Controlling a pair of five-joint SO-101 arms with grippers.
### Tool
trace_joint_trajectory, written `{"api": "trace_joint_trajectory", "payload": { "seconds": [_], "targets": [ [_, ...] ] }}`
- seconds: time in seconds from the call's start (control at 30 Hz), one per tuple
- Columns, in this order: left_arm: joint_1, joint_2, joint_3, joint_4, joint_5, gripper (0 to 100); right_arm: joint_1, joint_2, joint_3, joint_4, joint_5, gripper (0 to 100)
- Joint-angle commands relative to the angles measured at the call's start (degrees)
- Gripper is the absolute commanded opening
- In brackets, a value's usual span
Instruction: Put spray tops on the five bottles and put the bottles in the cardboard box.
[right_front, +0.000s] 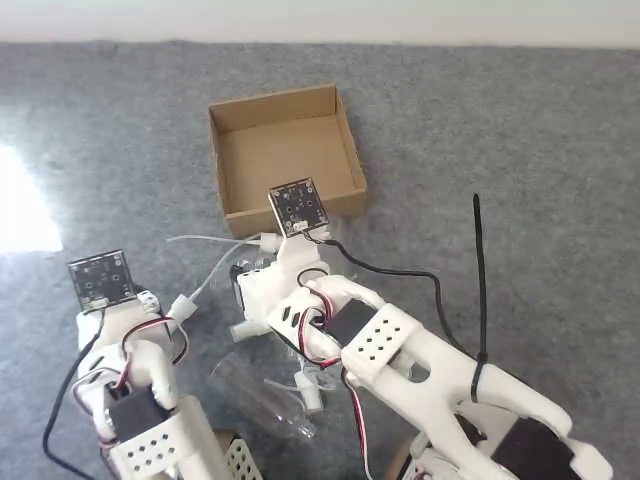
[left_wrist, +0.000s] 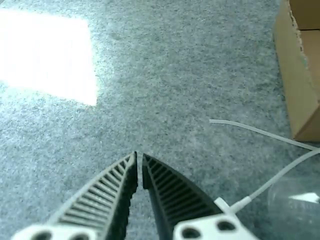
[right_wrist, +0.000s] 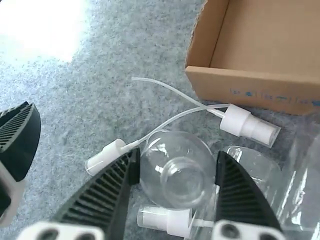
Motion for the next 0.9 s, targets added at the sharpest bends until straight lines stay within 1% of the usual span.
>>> {"api": "trace_joint_trajectory", "payload": {
  "seconds": [0.0, 0.07, 0.33, 0.47, 0.67, 0.8, 0.87],
  "targets": [
    [-0.26, -0.79, -1.1, -1.41, -0.26, 1, -0.22, -5.14, -0.88, 2.33, 3.08, 17.3],
    [-0.26, -0.79, -1.1, -1.41, -0.26, 1, -0.22, -7.87, -1.49, 5.67, 4.22, 17.3],
    [-0.26, -0.79, -1.1, -1.41, -0.26, 1, -0.22, -14.9, -4.22, 15.08, 4.57, 17.3],
    [-0.26, -0.79, -1.01, -1.41, -0.26, 1, 0.13, -18.24, -8.26, 22.64, 4.57, 17.3],
    [-0.26, -0.79, -1.01, -1.41, -0.35, 1, 4.88, -23.87, -12.31, 31.08, 4.66, 17.3],
    [-0.26, -0.79, -1.01, -1.41, -0.35, 1, 7.6, -28.26, -13.98, 36.44, 8.97, 17.3],
    [-0.26, -0.79, -1.01, -1.41, -0.35, 1, 9.01, -30.29, -14.33, 38.2, 9.67, 17.3]
  ]
}}
